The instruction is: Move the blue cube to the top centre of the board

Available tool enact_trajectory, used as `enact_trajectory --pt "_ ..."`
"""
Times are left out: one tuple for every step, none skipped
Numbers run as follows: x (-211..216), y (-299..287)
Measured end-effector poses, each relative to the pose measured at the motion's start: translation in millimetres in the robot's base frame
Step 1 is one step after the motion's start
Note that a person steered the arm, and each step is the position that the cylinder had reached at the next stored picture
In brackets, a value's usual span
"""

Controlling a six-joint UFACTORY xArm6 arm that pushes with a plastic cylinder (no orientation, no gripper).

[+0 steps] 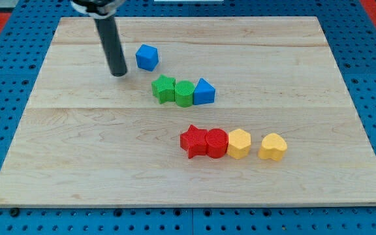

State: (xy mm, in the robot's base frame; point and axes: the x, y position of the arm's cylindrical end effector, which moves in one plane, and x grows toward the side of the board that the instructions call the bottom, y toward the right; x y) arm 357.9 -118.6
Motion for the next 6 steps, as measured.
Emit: enact_trajectory --pt "-25 25" --pt "-54 26" --pt "-62 26" --pt "-69 35" --pt "-88 51" --pt "-91 59"
